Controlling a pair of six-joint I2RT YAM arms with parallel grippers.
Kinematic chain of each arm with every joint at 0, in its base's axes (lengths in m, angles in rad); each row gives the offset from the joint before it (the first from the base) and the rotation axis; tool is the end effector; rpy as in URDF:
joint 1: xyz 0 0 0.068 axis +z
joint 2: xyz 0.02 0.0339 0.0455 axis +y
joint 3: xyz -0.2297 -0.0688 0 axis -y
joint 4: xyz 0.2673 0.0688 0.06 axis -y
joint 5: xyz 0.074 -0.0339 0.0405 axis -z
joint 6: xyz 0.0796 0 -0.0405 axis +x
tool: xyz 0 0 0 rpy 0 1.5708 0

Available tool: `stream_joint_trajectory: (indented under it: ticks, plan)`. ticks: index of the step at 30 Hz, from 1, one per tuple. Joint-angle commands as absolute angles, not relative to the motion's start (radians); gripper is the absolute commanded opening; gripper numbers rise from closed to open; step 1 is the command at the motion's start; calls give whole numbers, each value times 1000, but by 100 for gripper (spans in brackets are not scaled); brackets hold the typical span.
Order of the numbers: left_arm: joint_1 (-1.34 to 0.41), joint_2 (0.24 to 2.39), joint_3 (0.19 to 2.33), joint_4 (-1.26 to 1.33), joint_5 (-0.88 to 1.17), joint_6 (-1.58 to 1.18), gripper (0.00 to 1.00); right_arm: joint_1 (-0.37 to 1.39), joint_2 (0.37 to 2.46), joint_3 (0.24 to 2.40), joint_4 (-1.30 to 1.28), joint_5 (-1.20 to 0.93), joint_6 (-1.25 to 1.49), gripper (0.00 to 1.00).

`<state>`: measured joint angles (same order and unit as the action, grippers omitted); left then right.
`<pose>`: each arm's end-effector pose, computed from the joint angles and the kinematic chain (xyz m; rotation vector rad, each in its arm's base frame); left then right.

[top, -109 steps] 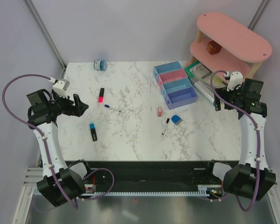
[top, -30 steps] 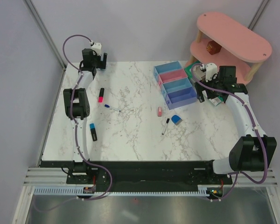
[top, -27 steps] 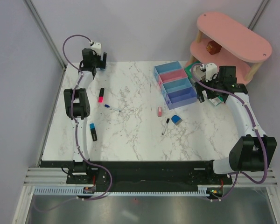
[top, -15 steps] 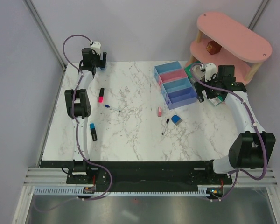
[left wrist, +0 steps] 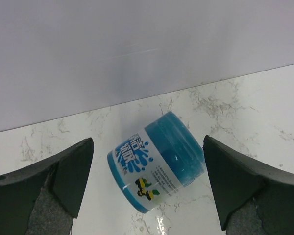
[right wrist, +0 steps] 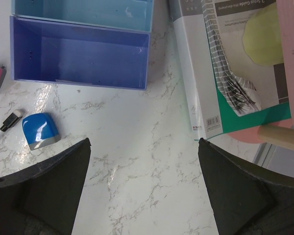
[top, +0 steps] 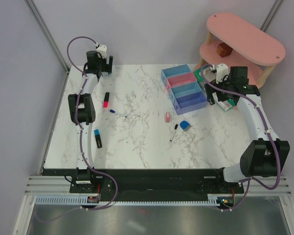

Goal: Sort the stationery into containers
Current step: Pick up the stationery from the corner of the board.

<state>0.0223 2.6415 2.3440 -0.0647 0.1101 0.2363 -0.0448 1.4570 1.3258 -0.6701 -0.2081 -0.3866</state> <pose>0.6379 0.0055 0.1484 0.2791 1.9110 0.0664 0.3728 -0.0003 0.2571 -0.4972 2.2972 0.0360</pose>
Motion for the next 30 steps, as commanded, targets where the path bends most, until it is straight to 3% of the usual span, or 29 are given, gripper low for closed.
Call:
stream_joint_trajectory:
  ticks: [1,12,30]
  plan:
    - [12,2623,2375,-136,126,219,100,-46,1448,1371,-667,-207,-373,98]
    - [11,2617,2372,-158,150,235,100,-46,1450,1384,-669,-209,-367,98]
    - [12,2657,2418,-233,219,480,100,-46,1437,1384,-675,-203,-364,98]
